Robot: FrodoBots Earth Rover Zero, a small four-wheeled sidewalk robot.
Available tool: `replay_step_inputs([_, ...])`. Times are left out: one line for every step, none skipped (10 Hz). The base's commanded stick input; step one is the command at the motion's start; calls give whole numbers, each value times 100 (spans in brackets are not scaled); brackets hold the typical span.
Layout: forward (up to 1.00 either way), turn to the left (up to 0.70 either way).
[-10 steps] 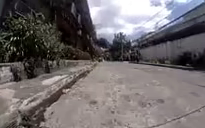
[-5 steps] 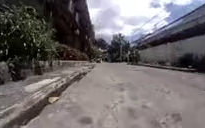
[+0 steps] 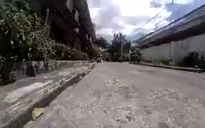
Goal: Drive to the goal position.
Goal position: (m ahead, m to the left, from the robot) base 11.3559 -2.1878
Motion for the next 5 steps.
replay_step_inputs([85,0])
replay_step_inputs([85,0])
replay_step_inputs([85,0])
replay_step_inputs([85,0])
replay_step_inputs([85,0])
